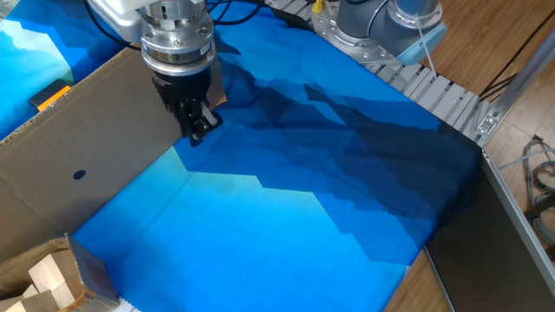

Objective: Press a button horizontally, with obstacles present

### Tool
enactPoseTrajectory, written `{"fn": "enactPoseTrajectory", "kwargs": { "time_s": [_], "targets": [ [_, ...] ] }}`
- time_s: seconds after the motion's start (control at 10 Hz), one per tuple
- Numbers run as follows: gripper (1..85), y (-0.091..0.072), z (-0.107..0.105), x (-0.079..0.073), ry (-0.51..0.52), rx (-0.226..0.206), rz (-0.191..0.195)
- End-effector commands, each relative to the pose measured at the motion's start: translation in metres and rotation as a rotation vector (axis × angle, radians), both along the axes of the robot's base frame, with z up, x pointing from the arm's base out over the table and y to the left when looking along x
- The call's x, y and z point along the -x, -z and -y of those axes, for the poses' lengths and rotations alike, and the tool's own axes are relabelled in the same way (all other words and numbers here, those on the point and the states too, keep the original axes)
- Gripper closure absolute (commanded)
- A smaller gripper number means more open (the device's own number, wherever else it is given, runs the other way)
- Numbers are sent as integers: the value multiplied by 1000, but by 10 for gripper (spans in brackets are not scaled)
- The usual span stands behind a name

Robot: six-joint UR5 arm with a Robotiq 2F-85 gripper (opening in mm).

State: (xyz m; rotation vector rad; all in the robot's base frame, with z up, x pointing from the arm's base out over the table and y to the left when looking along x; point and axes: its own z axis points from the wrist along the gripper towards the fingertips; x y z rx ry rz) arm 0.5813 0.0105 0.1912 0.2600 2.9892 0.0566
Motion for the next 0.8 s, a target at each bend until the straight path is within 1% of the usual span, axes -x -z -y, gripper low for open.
{"fn": "enactPoseTrajectory", "kwargs": {
  "time_s": [0.0, 0.1, 0.2, 0.3, 0.5, 0.6, 0.7],
  "targets": [
    [847, -1, -1, 4, 15, -7, -12],
    [847, 0, 0, 17, 9, 2, -59],
    [847, 0, 0, 25, 6, 2, -90],
    [847, 1, 0, 30, 4, -1, -108],
    [847, 1, -4, 35, 3, -22, -118],
    [847, 3, -3, 37, -4, -25, -119],
    [847, 4, -6, 38, 0, -40, -116]
  ]
}}
